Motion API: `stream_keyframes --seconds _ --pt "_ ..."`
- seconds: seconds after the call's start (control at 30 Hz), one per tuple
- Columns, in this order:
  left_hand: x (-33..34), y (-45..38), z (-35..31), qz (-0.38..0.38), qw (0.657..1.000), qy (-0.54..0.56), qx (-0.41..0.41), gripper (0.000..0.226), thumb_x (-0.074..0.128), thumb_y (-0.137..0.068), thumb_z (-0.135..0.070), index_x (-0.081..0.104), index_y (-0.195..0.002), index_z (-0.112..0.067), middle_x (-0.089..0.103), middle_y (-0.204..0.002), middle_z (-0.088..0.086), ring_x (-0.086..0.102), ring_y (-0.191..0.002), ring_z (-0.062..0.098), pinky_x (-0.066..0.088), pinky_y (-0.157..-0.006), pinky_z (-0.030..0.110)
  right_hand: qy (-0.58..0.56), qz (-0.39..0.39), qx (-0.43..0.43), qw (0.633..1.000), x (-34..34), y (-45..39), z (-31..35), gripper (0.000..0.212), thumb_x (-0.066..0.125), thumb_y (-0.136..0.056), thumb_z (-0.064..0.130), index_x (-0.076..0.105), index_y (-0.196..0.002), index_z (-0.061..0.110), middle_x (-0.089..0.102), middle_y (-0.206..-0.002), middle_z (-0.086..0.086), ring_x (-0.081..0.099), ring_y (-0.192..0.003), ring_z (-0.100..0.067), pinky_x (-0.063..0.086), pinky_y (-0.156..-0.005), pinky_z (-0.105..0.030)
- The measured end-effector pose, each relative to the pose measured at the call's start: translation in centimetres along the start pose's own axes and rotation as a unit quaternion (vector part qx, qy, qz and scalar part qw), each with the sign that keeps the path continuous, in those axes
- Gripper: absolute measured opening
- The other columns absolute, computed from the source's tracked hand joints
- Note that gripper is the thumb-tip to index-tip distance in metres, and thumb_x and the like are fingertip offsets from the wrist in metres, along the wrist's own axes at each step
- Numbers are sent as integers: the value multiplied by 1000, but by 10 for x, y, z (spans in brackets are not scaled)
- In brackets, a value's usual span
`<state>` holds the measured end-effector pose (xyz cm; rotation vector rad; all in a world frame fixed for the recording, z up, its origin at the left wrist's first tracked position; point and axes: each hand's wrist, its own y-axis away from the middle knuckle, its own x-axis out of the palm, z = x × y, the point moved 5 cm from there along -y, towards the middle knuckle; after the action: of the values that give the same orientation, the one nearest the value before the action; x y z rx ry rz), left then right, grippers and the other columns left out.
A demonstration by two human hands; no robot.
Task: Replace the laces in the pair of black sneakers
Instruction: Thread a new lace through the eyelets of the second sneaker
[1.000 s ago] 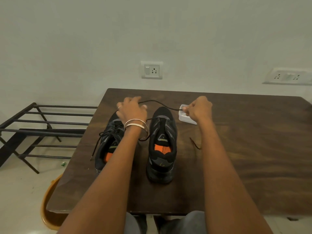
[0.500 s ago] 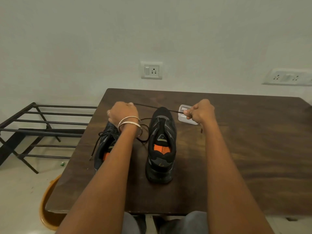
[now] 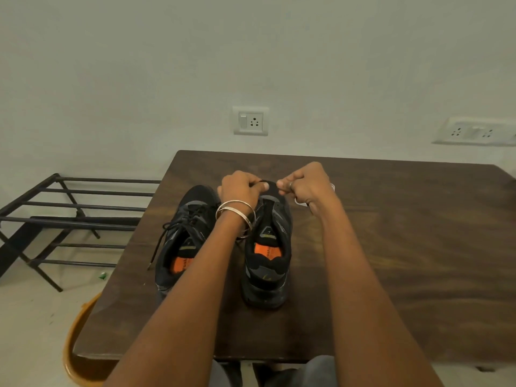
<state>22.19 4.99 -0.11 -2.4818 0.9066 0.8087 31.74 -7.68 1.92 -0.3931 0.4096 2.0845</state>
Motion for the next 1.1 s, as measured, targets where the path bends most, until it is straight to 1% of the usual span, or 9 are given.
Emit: stream_keyframes --seconds 0.13,0.23,0.37,0.47,0.57,0.7,0.9,1.0,1.1 --pt "-22 0 22 -89 989 52 -109 19 71 -85 -30 78 -91 -13 71 -84 10 63 -92 30 47 -97 47 7 -11 28 1000 -11 0 -11 9 71 -88 4 74 -86 -4 71 -74 -12 55 -47 -6 42 -43 -17" --pt "-25 0 36 -78 986 38 -145 22 72 -85 -28 76 -92 -9 71 -94 14 63 -95 31 46 -99 48 -1 -10 29 1000 -15 0 -16 12 67 -90 0 72 -79 -1 70 -76 -13 56 -54 -10 45 -45 -16" --pt "-17 -3 32 22 988 -99 -119 41 72 -82 -38 67 -118 -19 65 -117 9 51 -119 34 40 -101 47 43 -18 7 999 -9 -4 -16 10 69 -90 2 74 -82 0 72 -77 -10 59 -57 -8 56 -56 -20" --pt "-10 -4 11 66 989 -133 0 66 74 -80 -39 47 -140 -31 48 -139 2 35 -131 32 35 -106 48 94 -21 -25 995 -2 -4 -7 5 69 -87 -3 74 -88 -2 72 -82 -11 66 -68 -12 59 -65 -23" --pt "-1 -3 -8 70 990 -41 118 39 74 -81 -26 66 -120 -28 64 -121 0 53 -116 21 42 -103 43 89 6 -54 994 10 -2 3 11 69 -86 -6 66 -85 5 70 -87 -17 66 -64 -13 55 -53 -17" --pt "5 1 -9 76 992 4 100 12 72 -84 -14 77 -95 -14 73 -88 2 65 -86 15 52 -89 30 93 -9 -70 993 15 -4 3 24 71 -86 -3 55 -90 16 68 -97 -19 72 -78 -23 61 -64 -29" --pt "16 -6 5 70 995 -48 61 14 61 -93 -19 71 -92 -10 69 -89 5 62 -82 18 51 -83 31 76 -10 -17 997 19 -13 -12 13 69 -89 4 62 -100 5 71 -93 -15 68 -79 -22 60 -77 -39" --pt "22 -7 12 59 997 -33 23 11 60 -93 -18 69 -91 -11 65 -88 1 59 -81 13 47 -80 24 177 69 24 982 28 -7 -20 36 78 -83 23 62 -107 2 67 -103 -13 63 -87 -23 52 -69 -34" --pt "30 -6 13 64 997 -34 9 9 62 -92 -17 69 -89 -13 64 -87 0 60 -83 15 50 -84 28 179 133 85 971 36 3 -31 39 75 -84 20 57 -112 1 67 -104 -18 65 -85 -26 58 -65 -38"
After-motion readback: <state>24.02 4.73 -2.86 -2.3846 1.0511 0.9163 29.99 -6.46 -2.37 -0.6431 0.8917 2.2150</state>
